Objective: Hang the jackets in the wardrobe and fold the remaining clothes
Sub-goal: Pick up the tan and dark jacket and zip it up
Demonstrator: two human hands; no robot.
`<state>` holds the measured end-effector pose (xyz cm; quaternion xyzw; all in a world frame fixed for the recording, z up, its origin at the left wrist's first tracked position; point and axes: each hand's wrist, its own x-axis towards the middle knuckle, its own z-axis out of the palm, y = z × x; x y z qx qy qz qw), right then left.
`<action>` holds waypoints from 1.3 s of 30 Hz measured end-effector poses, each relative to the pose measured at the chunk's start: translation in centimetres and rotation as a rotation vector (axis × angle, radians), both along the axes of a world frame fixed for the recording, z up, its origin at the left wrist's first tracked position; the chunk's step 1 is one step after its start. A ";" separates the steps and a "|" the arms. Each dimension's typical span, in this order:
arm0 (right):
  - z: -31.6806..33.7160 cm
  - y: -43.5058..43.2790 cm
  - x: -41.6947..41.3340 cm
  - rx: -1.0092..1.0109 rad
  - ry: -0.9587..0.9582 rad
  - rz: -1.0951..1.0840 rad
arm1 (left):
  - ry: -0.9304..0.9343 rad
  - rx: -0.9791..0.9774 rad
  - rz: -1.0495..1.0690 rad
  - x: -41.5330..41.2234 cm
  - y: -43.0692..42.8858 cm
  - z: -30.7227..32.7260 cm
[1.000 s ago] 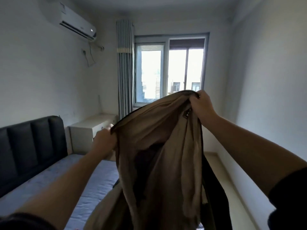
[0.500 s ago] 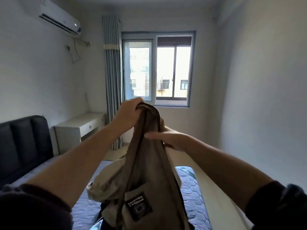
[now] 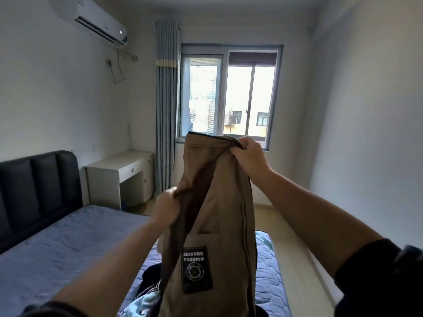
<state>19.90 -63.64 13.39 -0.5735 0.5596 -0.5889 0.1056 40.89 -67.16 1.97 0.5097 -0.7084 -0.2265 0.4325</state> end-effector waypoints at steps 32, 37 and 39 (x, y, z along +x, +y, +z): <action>3.9 8.1 -6.7 0.244 0.362 -0.159 | 0.063 -0.124 0.071 -1.4 7.6 10.9; 4.8 8.7 -6.1 0.317 0.121 -0.061 | 0.385 0.075 -0.147 -4.8 9.1 15.6; 5.1 8.4 -6.0 0.382 0.013 0.012 | 0.508 0.186 -0.190 -5.6 8.7 16.1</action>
